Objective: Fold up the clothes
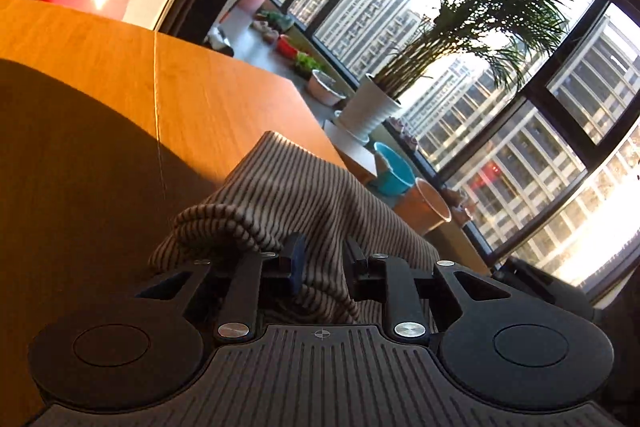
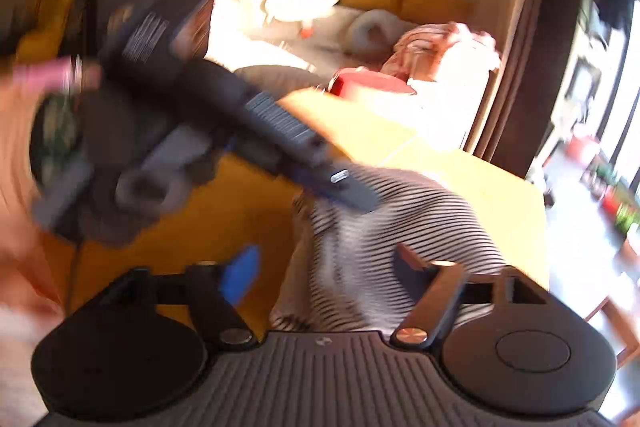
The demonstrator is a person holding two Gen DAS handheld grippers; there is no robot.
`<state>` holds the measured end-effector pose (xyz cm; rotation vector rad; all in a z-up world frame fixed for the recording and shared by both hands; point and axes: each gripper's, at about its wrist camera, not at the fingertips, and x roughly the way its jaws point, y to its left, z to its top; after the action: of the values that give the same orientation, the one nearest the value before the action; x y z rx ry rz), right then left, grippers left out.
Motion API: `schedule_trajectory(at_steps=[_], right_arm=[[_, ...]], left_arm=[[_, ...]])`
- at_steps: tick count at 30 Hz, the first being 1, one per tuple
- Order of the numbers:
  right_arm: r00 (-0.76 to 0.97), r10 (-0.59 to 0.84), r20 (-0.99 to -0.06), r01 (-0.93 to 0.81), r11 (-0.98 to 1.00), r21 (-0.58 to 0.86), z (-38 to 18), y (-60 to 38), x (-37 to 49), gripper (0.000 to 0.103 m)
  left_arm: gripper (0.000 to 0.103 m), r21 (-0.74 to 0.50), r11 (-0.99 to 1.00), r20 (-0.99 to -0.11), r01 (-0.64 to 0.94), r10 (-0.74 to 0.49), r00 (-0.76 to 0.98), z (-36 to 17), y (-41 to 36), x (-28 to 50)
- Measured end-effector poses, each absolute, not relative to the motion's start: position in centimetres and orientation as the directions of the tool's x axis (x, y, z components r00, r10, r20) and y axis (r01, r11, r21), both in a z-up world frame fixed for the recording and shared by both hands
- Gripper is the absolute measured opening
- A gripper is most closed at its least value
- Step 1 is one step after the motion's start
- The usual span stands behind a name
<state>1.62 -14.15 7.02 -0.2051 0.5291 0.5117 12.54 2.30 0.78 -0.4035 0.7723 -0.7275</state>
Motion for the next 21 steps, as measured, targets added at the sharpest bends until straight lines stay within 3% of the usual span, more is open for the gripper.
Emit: schedule_trajectory(at_steps=[2, 5, 7, 11, 15, 21], right_arm=[[0.773, 0.413, -0.481, -0.445, 0.894, 0.052, 8.6, -17.0, 2.6, 0.101], [0.842, 0.323, -0.433, -0.311, 0.945, 0.1, 9.3, -19.9, 4.2, 0.103], [0.854, 0.249, -0.457, -0.241, 0.967, 0.076, 8.2, -20.5, 5.9, 0.103], [0.781, 0.176, -0.6, -0.194, 0.98, 0.036, 3.0, -20.2, 9.1, 0.103], [0.792, 0.2, -0.576, -0.124, 0.978, 0.169, 1.1, -21.7, 8.1, 0.103], [0.804, 0.144, -0.578, -0.076, 0.987, 0.14, 0.1, -20.7, 5.6, 0.103]], left_arm=[[0.024, -0.549, 0.7, -0.489, 0.457, -0.712, 0.504, 0.8, 2.0, 12.1], [0.024, -0.546, 0.7, -0.485, 0.46, -0.712, 0.508, 0.8, 2.0, 11.9], [0.024, -0.549, 0.697, -0.483, 0.461, -0.715, 0.505, 0.7, 2.0, 11.8], [0.024, -0.549, 0.694, -0.481, 0.466, -0.718, 0.503, 0.4, 2.5, 11.6], [0.024, -0.554, 0.684, -0.471, 0.474, -0.727, 0.499, 0.1, 3.2, 11.5], [0.024, -0.547, 0.681, -0.464, 0.487, -0.73, 0.501, 0.1, 3.5, 11.6]])
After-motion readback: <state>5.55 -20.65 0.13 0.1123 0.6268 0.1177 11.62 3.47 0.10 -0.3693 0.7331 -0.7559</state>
